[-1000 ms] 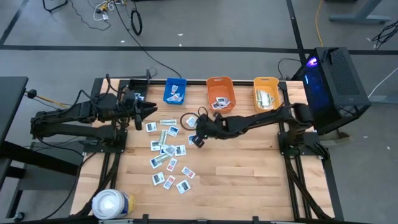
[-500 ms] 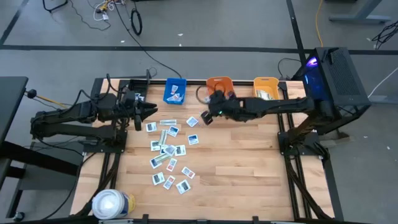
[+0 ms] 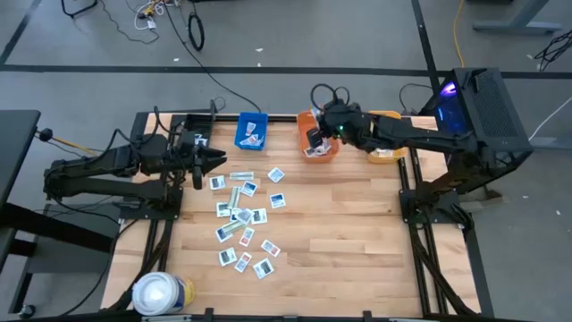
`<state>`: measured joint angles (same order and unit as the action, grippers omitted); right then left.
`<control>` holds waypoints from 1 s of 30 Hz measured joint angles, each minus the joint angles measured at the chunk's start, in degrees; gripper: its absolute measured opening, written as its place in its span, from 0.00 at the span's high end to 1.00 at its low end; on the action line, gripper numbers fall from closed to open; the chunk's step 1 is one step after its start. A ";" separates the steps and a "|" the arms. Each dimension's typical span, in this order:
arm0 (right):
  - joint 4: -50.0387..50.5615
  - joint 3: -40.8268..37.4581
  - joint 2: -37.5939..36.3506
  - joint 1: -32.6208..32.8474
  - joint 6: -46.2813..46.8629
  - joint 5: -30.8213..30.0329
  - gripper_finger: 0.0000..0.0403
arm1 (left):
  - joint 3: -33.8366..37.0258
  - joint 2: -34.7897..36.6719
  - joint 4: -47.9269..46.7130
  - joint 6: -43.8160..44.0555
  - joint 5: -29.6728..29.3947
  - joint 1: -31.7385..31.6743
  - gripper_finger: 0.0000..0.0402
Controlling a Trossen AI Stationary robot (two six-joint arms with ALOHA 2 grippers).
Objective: Pick & Place First Aid Supplies
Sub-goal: Put the towelette pack into the orange bin
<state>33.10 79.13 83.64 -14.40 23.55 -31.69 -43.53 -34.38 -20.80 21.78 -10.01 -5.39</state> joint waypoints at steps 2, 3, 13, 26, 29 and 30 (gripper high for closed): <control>0.04 0.00 0.01 -1.72 -0.97 0.18 0.88 | 0.00 -0.08 0.00 0.04 -0.36 0.00 0.71; 0.01 0.00 0.12 -2.60 -1.46 0.31 0.88 | 0.00 -0.10 -0.02 0.05 -0.60 0.00 0.71; -8.51 -5.96 0.48 -9.97 -3.63 7.08 0.88 | 0.00 -0.10 0.00 1.40 -3.12 0.00 0.71; -31.88 -28.50 0.52 -14.39 3.64 14.85 0.87 | 0.00 -0.10 -0.02 1.10 -7.41 0.00 0.71; -35.99 -32.54 0.52 -15.03 5.01 15.25 0.85 | 0.00 -0.10 -0.02 1.14 -8.68 -0.02 0.71; -37.25 -33.66 0.52 -15.27 5.02 15.75 0.84 | 0.00 -0.10 -0.02 1.16 -9.07 -0.02 0.71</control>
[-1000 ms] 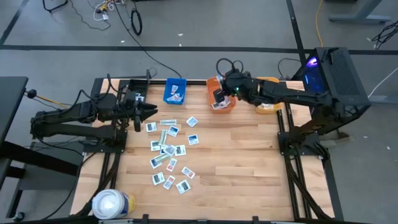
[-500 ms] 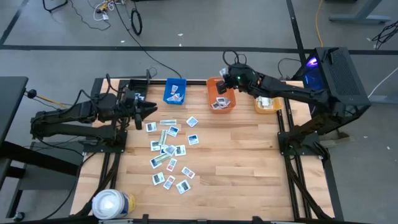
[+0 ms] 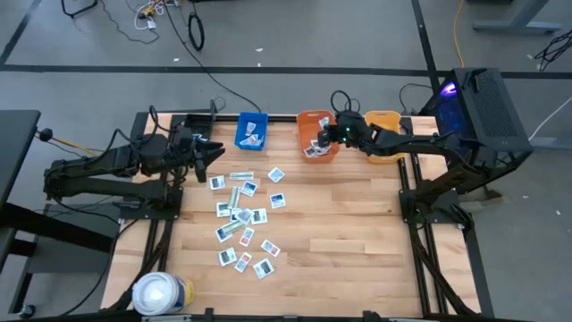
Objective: Pick & Place First Aid Supplies
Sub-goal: Put the towelette pack into the orange bin, then put the bandage into the yellow bin
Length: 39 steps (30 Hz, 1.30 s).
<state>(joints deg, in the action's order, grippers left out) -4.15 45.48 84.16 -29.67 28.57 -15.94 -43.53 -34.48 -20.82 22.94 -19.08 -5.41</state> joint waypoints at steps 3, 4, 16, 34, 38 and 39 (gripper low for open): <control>-2.39 -2.28 0.00 -0.71 -0.06 1.44 0.81 | 0.00 0.00 0.00 0.00 -0.84 0.00 0.71; -2.58 -2.61 0.00 -0.96 -0.08 1.95 0.80 | 0.00 0.00 0.00 0.00 -1.08 0.00 0.71; -7.29 -2.74 0.00 -1.81 -1.18 5.48 0.75 | 0.00 0.00 0.00 0.82 -3.40 0.00 0.71; -10.13 -2.74 0.00 6.56 -13.79 26.92 0.55 | 0.00 -0.02 -0.02 1.90 -0.60 0.00 0.71; -11.05 -2.74 -0.02 8.67 -13.30 27.00 0.45 | 0.00 -0.46 -0.02 1.90 -0.60 0.00 0.71; -10.96 -2.74 -0.01 9.05 -12.69 26.87 0.43 | 0.00 -0.68 -0.02 1.90 -0.60 0.00 0.71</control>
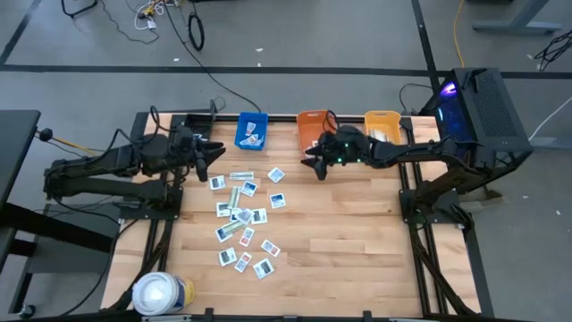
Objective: Pick & Place First Aid Supplies
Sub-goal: Put the bandage into the yellow bin
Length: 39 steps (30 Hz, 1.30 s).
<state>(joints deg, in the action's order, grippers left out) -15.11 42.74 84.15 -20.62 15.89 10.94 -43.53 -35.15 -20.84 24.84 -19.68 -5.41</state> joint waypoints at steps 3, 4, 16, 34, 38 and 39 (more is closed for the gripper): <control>0.02 0.00 -0.01 1.17 1.78 -1.05 0.35 | 0.00 -1.27 -0.02 0.02 0.11 0.02 0.71; 0.04 0.00 0.01 1.56 2.20 -1.28 0.33 | 0.00 -1.73 -0.03 0.00 0.74 0.02 0.71; 0.11 0.00 -0.01 7.14 -4.30 -0.97 0.27 | 0.00 -7.74 -0.30 -0.07 11.26 0.04 0.71; 0.09 0.00 -0.70 15.94 -8.82 -1.00 0.30 | 0.00 -10.37 -0.07 -3.03 14.92 0.02 0.71; -0.39 0.00 -3.24 16.85 -6.00 -0.99 0.30 | 0.02 -11.57 0.21 -3.52 16.15 0.04 0.71; -0.23 0.00 -4.28 16.95 -5.18 -0.98 0.30 | 0.01 -11.83 0.85 -3.62 16.16 0.04 0.71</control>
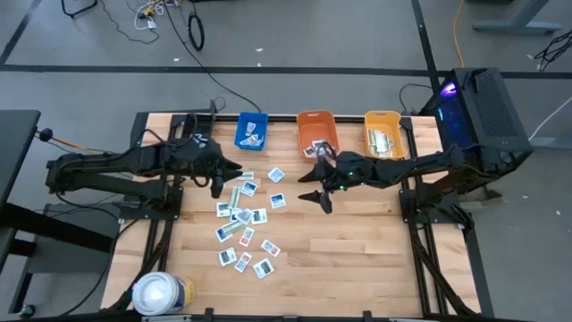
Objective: Pick & Place First Aid Supplies
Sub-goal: Put the bandage into the yellow bin
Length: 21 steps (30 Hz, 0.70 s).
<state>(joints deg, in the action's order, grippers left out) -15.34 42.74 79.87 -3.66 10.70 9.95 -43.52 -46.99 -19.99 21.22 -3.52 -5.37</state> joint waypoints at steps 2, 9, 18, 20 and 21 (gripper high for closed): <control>-0.08 0.00 -1.97 0.21 1.50 -0.04 0.30 | 0.01 -0.10 -0.30 0.01 -0.01 0.00 0.71; 0.86 0.00 -9.49 0.20 2.31 -5.43 0.30 | 0.01 0.00 0.41 0.01 0.23 0.00 0.71; 5.63 0.00 -15.45 0.20 1.90 -8.04 0.30 | 0.01 0.00 0.42 0.05 1.00 0.00 0.71; 5.76 0.00 -16.17 0.20 2.30 -8.95 0.30 | 0.00 0.00 0.46 0.24 2.39 0.00 0.71; 5.88 0.00 -16.50 0.20 2.37 -9.61 0.30 | 0.00 0.00 0.48 0.28 3.13 0.00 0.71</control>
<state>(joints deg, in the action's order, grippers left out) -9.46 42.74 63.36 -3.46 13.07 0.35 -43.52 -46.98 -19.51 21.50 -0.39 -5.37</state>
